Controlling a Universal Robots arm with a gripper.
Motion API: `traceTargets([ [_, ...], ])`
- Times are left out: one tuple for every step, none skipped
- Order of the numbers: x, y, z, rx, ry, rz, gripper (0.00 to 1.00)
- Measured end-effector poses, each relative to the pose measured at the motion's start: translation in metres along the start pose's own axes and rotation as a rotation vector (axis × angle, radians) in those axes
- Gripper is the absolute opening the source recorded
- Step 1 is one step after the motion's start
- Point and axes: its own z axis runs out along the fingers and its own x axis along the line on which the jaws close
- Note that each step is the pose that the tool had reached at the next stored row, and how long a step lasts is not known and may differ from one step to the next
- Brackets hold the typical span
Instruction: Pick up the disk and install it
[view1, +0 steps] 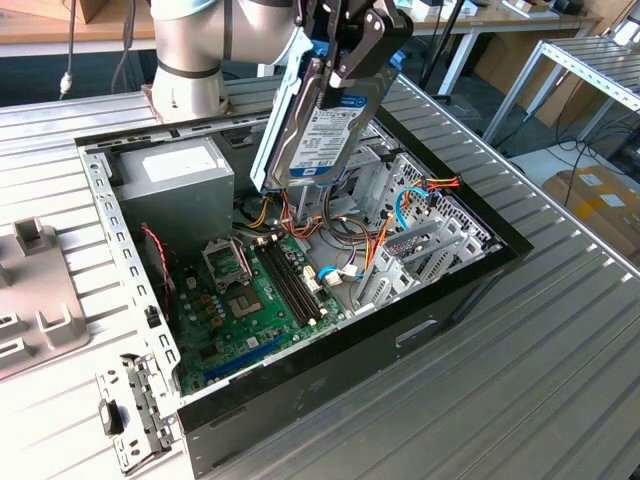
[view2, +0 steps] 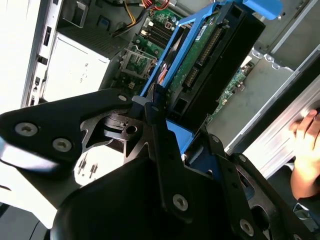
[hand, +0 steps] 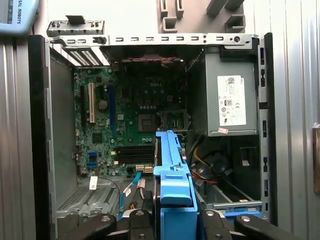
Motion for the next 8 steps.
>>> traceTargets([
  [0.0003, -0.002, 0.0001, -0.0002, 0.0, 0.0, 0.37],
  [0.0006, -0.0044, 0.0002, -0.0005, 0.0001, 0.0, 0.37],
  [0.001, -0.0069, 0.0003, -0.0008, 0.0001, 0.0, 0.37],
  [0.0012, -0.0084, 0.0004, -0.0009, 0.0, 0.0, 0.37],
  [0.0013, -0.0097, 0.0004, -0.0011, 0.0001, 0.0, 0.37],
  [0.0016, -0.0118, 0.0005, -0.0013, 0.0001, 0.0, 0.37],
  [0.0018, -0.013, 0.0005, -0.0014, 0.0001, 0.0, 0.37],
  [0.002, -0.0142, 0.0006, -0.0016, 0.0, 0.0, 0.37],
])
